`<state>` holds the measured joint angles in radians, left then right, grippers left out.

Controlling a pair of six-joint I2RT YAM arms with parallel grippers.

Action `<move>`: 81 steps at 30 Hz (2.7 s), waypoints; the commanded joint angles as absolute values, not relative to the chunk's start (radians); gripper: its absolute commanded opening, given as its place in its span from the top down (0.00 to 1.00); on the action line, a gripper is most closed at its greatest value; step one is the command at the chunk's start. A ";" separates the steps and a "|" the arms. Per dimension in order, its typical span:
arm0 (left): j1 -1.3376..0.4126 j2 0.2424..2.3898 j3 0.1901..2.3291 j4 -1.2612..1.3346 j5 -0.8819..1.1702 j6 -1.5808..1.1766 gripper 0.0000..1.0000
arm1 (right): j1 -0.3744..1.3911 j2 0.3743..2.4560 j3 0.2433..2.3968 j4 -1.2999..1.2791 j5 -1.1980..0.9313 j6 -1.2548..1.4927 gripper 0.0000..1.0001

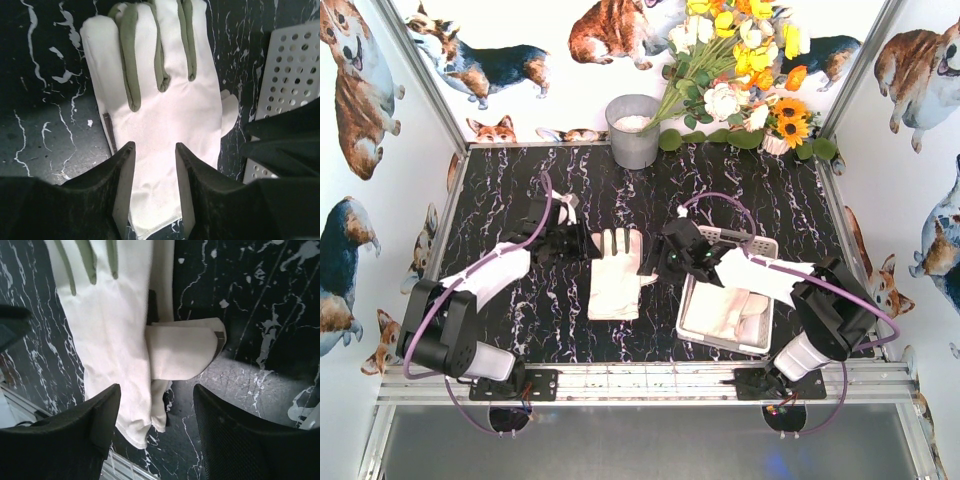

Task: Put the gloves into the storage basket
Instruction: Pick up the glove from the center of the board.

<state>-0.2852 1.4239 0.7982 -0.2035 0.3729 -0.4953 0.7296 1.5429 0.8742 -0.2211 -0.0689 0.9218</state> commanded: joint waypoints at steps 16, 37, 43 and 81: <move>-0.344 1.589 0.699 -0.090 0.318 -0.565 0.80 | 0.693 1.635 0.820 -0.098 -0.054 1.035 0.37; -0.343 1.585 0.664 -0.124 0.274 -0.568 0.81 | 0.717 1.720 0.747 0.158 -0.178 1.135 0.37; -0.340 1.575 0.661 -0.129 0.272 -0.568 0.81 | 0.707 1.654 0.630 0.270 -0.159 1.173 0.24; -0.299 1.296 0.560 -0.104 0.295 -0.622 0.58 | 0.743 1.613 0.770 0.134 -0.185 0.995 1.00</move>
<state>-0.3252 1.3739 0.5961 -0.0906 0.3168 -0.5949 0.7437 1.7042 0.7177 0.2237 -0.2081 1.0824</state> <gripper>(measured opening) 0.350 0.089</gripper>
